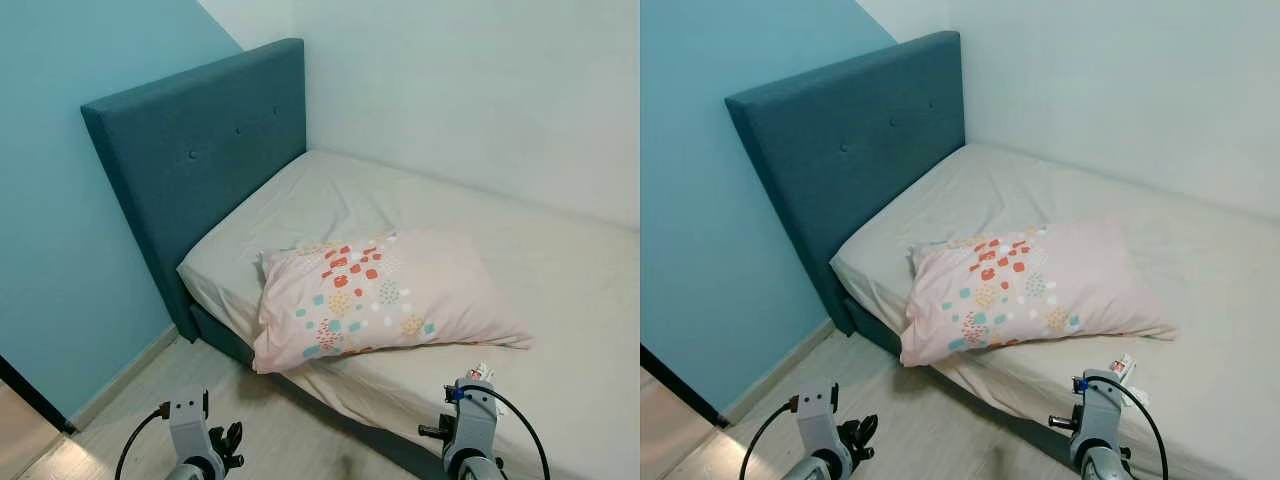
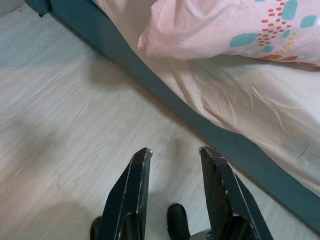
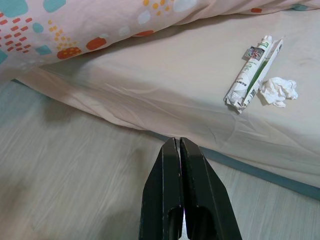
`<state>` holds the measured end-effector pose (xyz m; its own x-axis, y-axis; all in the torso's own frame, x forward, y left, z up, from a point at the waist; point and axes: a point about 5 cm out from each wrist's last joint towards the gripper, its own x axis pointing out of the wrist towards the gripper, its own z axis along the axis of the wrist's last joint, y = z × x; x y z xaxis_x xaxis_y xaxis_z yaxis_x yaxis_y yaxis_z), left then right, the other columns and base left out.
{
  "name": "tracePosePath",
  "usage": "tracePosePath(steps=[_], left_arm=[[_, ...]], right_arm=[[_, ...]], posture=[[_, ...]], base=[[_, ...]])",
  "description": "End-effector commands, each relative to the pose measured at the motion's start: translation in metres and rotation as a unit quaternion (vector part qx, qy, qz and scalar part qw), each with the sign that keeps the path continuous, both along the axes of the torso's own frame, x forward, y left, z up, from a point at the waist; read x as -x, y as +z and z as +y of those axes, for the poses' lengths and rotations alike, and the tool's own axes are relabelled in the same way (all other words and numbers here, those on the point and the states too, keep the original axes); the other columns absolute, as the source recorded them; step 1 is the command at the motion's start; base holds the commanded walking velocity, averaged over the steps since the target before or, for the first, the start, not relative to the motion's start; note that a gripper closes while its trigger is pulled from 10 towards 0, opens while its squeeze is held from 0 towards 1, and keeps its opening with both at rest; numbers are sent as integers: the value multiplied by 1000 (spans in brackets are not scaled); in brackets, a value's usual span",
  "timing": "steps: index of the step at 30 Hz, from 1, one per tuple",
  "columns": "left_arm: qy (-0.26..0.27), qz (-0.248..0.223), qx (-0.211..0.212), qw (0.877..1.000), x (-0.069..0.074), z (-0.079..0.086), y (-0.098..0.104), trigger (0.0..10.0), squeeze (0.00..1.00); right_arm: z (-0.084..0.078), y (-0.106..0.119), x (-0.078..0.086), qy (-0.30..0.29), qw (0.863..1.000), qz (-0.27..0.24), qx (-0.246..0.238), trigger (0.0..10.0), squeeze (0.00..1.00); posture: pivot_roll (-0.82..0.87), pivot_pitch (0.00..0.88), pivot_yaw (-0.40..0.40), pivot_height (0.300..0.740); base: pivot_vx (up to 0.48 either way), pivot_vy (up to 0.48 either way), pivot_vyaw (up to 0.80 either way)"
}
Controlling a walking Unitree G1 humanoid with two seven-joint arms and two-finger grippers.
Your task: Clean up the room
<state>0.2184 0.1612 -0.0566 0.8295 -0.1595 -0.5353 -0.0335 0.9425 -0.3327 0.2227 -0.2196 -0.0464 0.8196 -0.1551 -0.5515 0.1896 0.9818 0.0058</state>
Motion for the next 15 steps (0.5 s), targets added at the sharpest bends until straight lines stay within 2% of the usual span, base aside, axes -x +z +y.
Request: tracePosePath(steps=[1, 15], left_arm=[[3, 10, -1, 1000, 3, 1, -3, 10000, 0], [1, 10, -1, 1000, 3, 0, -2, 10000, 0]], right_arm=[[2, -3, 3, 3, 1000, 12, -4, 10000, 0], [3, -3, 3, 4, 1000, 13, -3, 10000, 0]], posture=[[-150, 0, -1, 740], [-151, 0, -3, 740]], base=[[0, 0, 0], [0, 0, 0]])
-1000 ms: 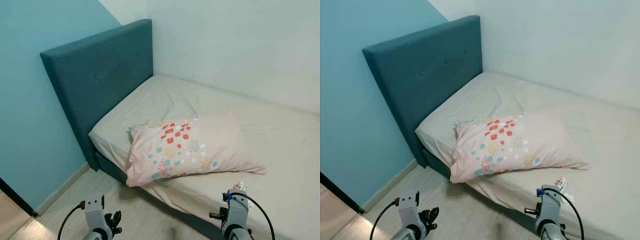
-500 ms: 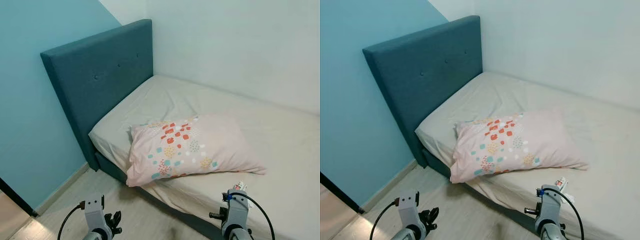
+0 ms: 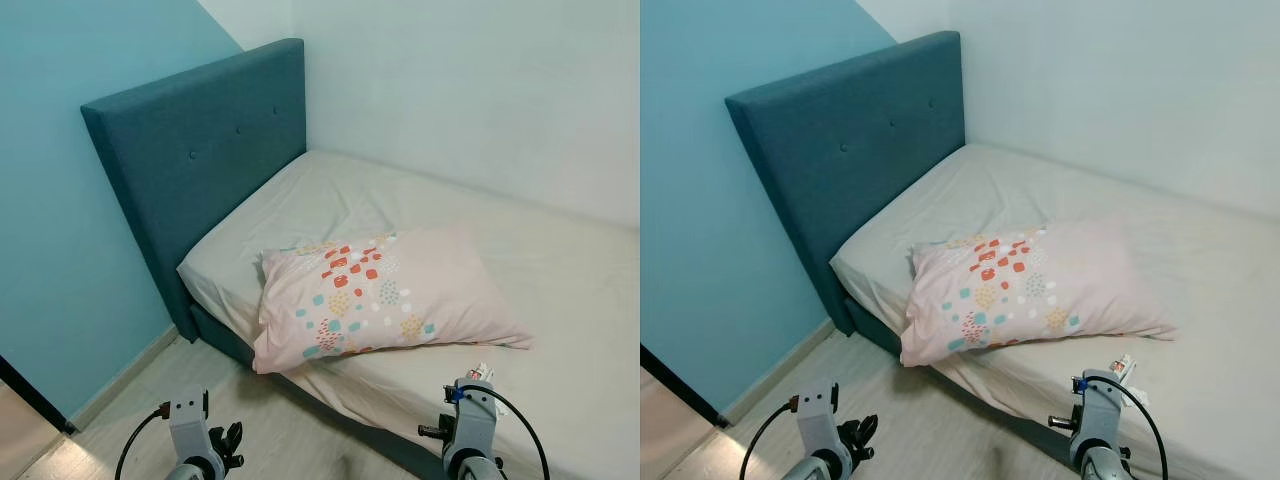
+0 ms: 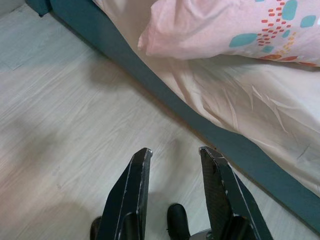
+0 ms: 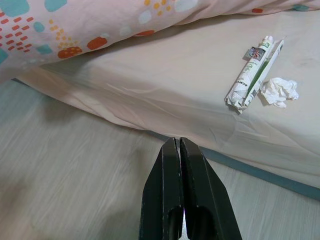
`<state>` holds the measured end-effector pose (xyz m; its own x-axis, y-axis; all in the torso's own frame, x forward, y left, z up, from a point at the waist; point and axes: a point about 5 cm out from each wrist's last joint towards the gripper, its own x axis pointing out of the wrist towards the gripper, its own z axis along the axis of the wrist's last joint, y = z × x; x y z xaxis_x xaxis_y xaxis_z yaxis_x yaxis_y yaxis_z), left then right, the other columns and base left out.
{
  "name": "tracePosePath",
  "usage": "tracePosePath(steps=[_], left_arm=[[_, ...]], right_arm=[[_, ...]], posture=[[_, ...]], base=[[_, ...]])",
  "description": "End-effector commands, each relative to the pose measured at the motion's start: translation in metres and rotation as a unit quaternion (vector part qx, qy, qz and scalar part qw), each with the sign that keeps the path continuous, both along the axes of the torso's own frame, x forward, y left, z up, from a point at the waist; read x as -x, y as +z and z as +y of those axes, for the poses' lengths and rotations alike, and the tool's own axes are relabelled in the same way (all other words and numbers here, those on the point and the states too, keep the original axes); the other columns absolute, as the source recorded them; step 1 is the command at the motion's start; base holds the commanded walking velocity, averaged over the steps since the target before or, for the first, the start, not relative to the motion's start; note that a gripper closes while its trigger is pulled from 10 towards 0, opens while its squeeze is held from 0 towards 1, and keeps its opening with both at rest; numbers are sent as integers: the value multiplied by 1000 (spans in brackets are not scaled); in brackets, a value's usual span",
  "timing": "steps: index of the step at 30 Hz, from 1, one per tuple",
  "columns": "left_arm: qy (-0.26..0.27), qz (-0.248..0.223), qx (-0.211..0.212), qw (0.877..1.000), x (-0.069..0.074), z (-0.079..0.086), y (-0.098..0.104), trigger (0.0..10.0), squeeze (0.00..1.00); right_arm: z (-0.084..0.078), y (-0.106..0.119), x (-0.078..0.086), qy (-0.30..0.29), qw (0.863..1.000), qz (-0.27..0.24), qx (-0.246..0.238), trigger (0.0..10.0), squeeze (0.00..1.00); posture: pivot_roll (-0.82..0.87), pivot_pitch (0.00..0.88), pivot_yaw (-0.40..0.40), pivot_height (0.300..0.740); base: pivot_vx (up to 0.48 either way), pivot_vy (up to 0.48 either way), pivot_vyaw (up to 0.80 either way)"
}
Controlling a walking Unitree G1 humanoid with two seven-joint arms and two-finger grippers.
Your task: Clean up the room
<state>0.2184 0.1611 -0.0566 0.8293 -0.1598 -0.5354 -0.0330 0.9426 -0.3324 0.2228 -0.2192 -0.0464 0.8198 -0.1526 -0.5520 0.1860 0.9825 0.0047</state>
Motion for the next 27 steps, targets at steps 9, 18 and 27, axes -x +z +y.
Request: tracePosePath(steps=[9, 18, 27], left_arm=[[1, 9, 0, 1000, 3, -1, -2, 10000, 0], [-2, 13, -2, 1000, 3, -3, -3, 10000, 0], [-5, 15, -4, 1000, 2, -3, -3, 10000, 0]], right_arm=[[1, -3, 3, 4, 1000, 13, -3, 10000, 0], [1, -4, 3, 7, 1000, 15, -2, 10000, 0], [2, -3, 2, 7, 1000, 15, 3, 10000, 0]], posture=[[-153, 0, -9, 740], [-168, 0, -16, 740], [-199, 0, -8, 740]], base=[[0, 0, 0], [0, 0, 0], [0, 0, 0]])
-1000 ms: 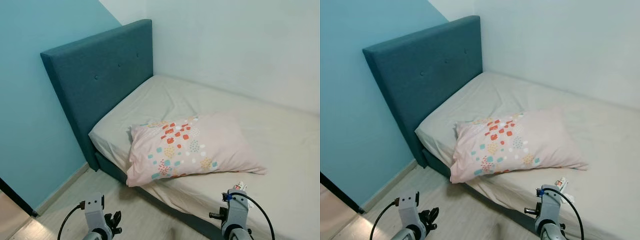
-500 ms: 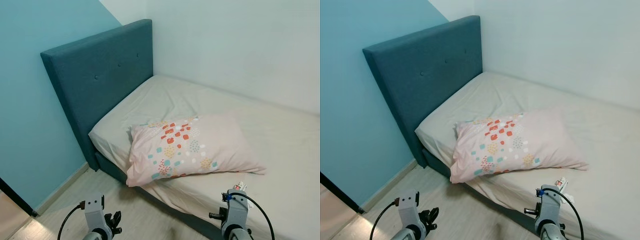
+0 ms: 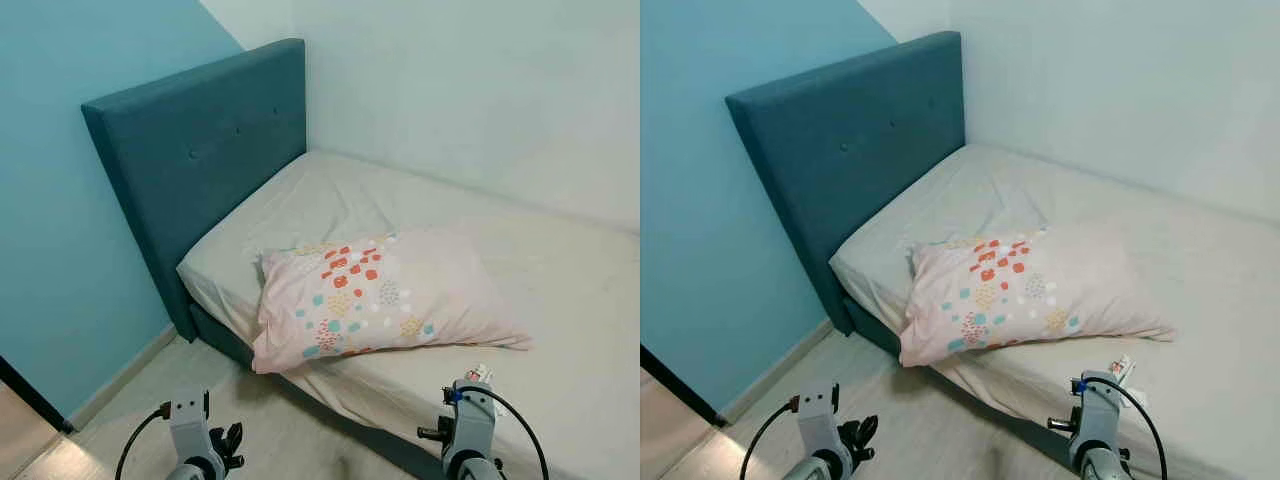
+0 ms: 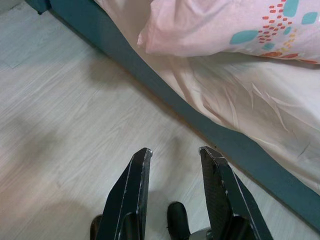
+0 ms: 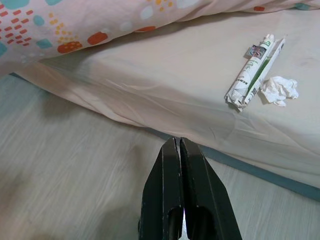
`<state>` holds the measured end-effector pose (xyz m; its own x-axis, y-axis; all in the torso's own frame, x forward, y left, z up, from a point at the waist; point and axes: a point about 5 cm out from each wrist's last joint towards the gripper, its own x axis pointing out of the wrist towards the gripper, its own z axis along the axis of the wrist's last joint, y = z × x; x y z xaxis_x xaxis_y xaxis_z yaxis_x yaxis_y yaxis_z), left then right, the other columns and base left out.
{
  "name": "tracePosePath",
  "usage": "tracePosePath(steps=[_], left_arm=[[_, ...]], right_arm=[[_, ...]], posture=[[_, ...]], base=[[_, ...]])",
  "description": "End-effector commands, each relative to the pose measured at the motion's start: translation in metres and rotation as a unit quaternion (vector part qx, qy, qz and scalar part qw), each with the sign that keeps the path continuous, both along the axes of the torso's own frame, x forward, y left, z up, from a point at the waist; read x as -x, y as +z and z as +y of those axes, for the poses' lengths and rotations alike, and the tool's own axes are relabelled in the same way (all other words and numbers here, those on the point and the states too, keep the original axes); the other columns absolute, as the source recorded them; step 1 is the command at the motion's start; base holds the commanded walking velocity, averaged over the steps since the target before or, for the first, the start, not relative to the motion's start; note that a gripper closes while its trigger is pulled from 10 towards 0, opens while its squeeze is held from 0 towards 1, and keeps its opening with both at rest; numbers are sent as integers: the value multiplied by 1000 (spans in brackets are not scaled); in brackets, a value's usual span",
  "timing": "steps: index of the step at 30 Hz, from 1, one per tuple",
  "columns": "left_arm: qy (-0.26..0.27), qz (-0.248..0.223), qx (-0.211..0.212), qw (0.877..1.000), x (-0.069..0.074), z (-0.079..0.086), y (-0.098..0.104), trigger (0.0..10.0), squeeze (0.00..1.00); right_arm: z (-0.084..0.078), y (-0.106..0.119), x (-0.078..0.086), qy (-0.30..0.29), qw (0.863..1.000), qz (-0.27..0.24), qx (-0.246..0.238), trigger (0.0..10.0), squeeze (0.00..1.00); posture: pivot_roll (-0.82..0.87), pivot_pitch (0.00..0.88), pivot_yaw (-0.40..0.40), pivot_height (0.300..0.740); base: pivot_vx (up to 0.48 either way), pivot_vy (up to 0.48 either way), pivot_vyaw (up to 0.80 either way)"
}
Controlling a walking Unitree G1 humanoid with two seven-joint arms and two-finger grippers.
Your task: Clean up the room
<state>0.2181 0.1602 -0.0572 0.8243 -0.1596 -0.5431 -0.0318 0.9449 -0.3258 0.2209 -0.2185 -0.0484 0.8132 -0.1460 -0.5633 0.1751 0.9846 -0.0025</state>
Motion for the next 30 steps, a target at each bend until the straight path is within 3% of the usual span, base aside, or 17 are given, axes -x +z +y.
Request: tracePosePath(steps=[1, 30], left_arm=[[-3, 10, -1, 1000, 2, -2, -2, 10000, 0], [7, -9, 4, 1000, -5, -2, 3, 10000, 0]], right_arm=[[1, -1, 0, 2, 1000, 8, 1, 10000, 0], [-4, 5, -7, -8, 1000, -6, 13, 10000, 0]], posture=[[-199, 0, -8, 740], [-192, 0, 8, 740]], base=[[0, 0, 0], [0, 0, 0]])
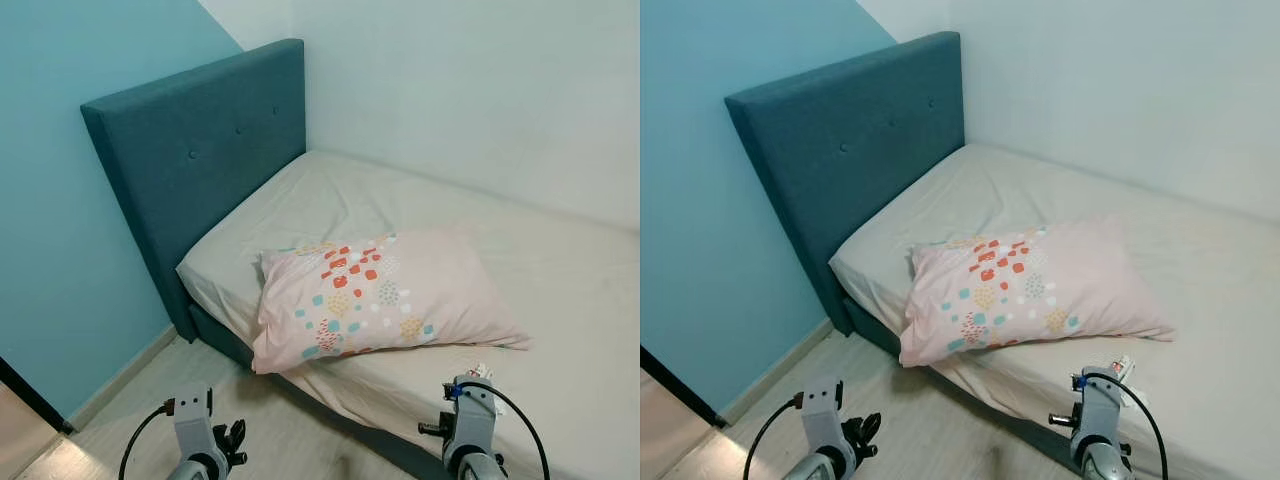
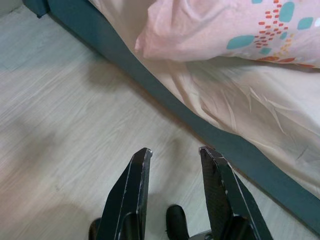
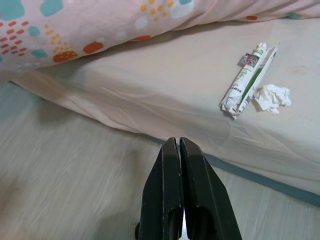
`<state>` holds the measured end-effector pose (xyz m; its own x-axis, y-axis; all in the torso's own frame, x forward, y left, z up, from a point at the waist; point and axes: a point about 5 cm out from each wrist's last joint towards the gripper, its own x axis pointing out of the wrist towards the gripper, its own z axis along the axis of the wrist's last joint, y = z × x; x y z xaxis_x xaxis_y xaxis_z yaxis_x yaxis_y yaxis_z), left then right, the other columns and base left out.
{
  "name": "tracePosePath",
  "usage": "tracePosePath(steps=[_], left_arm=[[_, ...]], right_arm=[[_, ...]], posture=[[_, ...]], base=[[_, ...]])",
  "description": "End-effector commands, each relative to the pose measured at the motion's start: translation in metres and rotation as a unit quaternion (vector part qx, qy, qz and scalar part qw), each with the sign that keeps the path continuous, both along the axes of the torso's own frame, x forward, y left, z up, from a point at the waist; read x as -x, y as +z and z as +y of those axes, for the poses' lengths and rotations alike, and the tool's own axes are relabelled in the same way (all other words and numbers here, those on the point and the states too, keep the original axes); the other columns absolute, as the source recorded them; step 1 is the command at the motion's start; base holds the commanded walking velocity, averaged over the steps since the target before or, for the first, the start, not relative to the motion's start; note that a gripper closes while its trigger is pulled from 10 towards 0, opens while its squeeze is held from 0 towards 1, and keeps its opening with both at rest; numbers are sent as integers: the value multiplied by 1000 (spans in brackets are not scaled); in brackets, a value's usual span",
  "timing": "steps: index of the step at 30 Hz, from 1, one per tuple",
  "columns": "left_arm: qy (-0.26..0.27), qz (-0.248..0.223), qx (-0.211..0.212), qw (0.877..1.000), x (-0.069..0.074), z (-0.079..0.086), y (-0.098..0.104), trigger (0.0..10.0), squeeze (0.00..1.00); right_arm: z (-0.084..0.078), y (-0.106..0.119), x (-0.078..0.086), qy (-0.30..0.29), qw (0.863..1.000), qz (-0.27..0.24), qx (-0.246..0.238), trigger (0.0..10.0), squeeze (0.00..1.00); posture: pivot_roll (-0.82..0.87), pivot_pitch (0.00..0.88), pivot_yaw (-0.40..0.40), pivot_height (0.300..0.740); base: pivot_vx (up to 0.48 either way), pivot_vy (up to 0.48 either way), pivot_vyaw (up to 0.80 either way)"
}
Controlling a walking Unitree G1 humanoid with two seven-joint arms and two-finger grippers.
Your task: Clean up the room
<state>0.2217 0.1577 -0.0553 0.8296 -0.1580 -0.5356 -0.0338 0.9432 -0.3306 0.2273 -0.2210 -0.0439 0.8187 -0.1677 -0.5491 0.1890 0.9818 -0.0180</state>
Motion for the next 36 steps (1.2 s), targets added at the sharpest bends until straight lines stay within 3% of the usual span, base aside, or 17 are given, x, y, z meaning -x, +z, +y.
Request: tracePosePath(steps=[1, 20, 25, 27, 31, 32, 36], left_arm=[[3, -5, 2, 1000, -2, 1, 1, 10000, 0], [1, -2, -4, 1000, 3, 5, -1, 10000, 0], [-38, -12, -34, 999, -1, 9, 3, 10000, 0], [-48, -44, -39, 997, -13, 21, 14, 10000, 0], [-45, -62, -42, 996, -22, 29, 22, 10000, 0], [-50, -95, -64, 992, -41, 32, 38, 10000, 0], [-64, -112, -100, 987, -56, 18, 48, 10000, 0]], right_arm=[[-1, 1, -1, 0, 1000, 1, 4, 10000, 0], [1, -1, 2, 1, 1000, 3, 6, 10000, 0], [-3, 0, -1, 69, 995, 30, 59, 10000, 0], [-8, 8, -9, 174, 977, 46, 118, 10000, 0], [-12, 15, -17, 189, 974, 35, 123, 10000, 0], [-11, 32, -36, 159, 984, -18, 82, 10000, 0], [4, 42, -53, 126, 990, -58, 31, 10000, 0]], posture=[[-191, 0, 11, 740], [-177, 3, 25, 740], [-183, 9, 27, 740], [-184, 14, 25, 740], [-180, 14, 23, 740], [-177, 14, 22, 740], [-174, 13, 25, 740]], base=[[0, 0, 0], [0, 0, 0], [0, 0, 0], [0, 0, 0], [0, 0, 0], [0, 0, 0], [0, 0, 0]])
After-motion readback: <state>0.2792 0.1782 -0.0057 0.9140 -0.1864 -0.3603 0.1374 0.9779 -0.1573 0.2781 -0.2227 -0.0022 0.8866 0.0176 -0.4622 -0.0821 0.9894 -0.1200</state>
